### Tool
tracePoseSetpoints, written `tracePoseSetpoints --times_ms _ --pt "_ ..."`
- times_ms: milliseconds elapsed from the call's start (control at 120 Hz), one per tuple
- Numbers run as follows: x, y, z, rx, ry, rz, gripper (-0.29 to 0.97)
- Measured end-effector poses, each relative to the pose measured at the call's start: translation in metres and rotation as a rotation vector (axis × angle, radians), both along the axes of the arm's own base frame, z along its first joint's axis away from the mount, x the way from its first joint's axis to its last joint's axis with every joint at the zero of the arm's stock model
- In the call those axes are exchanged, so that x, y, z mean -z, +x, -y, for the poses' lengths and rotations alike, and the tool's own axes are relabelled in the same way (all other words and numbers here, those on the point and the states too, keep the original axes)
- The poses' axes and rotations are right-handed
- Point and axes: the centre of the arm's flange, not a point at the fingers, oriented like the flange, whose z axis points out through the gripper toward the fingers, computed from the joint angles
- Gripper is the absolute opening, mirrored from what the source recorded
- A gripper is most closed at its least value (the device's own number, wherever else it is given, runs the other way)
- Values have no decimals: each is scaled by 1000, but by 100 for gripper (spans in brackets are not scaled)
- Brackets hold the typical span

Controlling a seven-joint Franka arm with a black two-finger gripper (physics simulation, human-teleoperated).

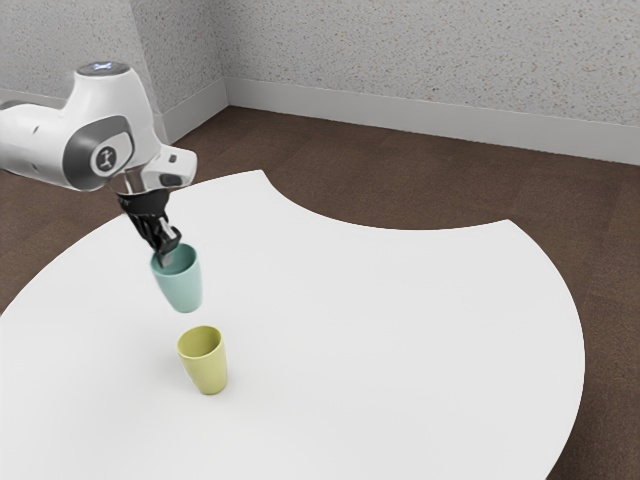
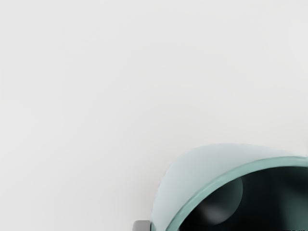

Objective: Place the left cup onto the right cup

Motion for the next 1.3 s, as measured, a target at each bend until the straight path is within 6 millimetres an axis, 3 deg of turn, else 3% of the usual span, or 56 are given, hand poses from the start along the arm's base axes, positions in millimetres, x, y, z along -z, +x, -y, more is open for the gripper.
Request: tracePoseSetpoints --times_ms 325,950,1300 --pt "0 -12 17 33 -2 -11 -11" --pt "8 -16 44 88 0 -33 -11" --pt "12 -24 49 98 -1 -42 -11"
